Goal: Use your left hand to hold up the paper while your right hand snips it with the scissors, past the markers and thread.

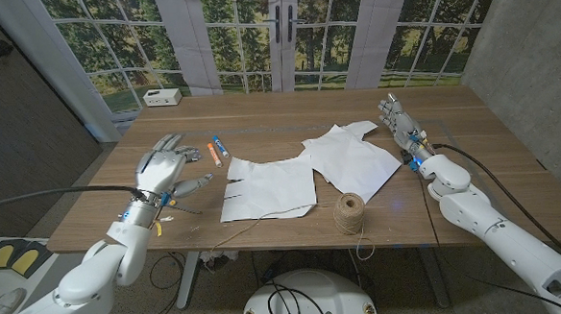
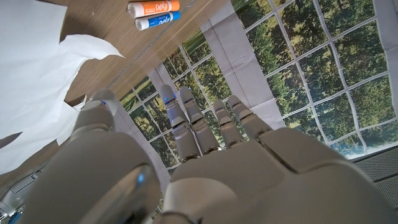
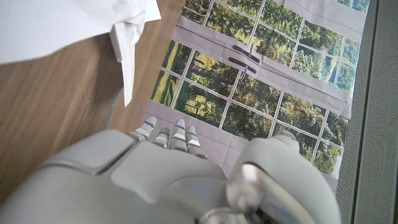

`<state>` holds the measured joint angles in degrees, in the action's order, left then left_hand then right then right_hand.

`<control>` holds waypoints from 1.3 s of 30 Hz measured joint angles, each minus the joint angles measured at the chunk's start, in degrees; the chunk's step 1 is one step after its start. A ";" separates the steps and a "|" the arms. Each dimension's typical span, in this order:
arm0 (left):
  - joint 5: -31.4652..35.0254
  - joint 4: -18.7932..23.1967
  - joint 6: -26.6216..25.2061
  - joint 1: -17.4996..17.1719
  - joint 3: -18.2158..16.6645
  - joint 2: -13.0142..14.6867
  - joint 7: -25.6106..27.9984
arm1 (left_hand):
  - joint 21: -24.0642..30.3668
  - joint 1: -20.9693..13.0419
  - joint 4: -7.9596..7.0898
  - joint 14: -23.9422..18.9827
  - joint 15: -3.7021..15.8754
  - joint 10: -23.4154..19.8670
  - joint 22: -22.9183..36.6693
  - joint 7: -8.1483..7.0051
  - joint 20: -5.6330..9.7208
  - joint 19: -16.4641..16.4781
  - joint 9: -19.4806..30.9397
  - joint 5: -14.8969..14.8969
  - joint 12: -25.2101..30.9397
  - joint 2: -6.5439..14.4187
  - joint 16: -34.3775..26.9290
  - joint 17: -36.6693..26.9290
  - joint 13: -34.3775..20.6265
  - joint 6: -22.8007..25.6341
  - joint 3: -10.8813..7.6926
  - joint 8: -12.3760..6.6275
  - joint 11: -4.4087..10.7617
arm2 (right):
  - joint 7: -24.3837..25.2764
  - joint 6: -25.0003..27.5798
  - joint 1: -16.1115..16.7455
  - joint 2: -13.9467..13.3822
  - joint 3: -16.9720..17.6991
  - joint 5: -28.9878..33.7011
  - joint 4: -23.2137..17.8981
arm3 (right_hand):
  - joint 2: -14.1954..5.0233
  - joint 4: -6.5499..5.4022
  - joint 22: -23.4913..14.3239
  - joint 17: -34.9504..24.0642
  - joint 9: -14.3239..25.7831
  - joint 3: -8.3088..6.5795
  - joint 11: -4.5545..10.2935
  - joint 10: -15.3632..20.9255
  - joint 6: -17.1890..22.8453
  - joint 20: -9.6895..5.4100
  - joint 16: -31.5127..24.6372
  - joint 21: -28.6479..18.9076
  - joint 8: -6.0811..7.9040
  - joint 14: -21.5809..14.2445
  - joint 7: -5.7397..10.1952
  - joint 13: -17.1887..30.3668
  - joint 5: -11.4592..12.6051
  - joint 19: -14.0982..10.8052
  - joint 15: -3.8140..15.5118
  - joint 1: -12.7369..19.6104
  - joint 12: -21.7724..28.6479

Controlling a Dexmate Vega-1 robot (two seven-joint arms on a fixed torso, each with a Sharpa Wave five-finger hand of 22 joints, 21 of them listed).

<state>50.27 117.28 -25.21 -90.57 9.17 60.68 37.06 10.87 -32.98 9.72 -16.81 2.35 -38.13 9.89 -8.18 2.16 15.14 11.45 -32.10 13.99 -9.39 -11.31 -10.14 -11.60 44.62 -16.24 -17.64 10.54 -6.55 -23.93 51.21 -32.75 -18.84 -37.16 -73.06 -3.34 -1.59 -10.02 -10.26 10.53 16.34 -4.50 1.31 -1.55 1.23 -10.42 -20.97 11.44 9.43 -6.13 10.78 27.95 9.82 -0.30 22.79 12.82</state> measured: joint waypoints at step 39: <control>3.03 2.63 -9.58 0.25 6.00 4.70 -6.34 | 0.00 -1.68 -0.24 0.88 -0.19 0.40 0.00 -1.46 0.22 -0.85 -0.26 -0.53 -1.05 -0.02 0.33 -0.13 0.01 0.38 0.24 0.64 0.98 | 0.66 -0.27 -0.93 0.83 1.48 -1.43 1.42 | -0.30 0.21 0.02 0.00 0.00 0.21 0.00 0.00 0.00 0.00 0.00 1.09 0.00 -0.21 0.00 0.00 0.00 0.00 0.21 0.30 0.00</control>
<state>53.30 119.91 -34.79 -90.32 15.17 65.38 30.71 10.87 -34.66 9.48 -15.93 2.16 -37.74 9.89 -9.64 2.37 14.29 11.19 -32.64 12.94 -9.41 -10.99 -10.27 -11.59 45.00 -16.01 -17.00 11.52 -5.90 -24.20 50.28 -31.92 -17.36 -38.60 -71.64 -3.64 -1.38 -10.01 -10.26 10.53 16.54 -4.51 1.32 -1.55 1.23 -10.42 -19.89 11.44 9.22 -6.13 10.78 27.95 9.82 -0.09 23.09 12.81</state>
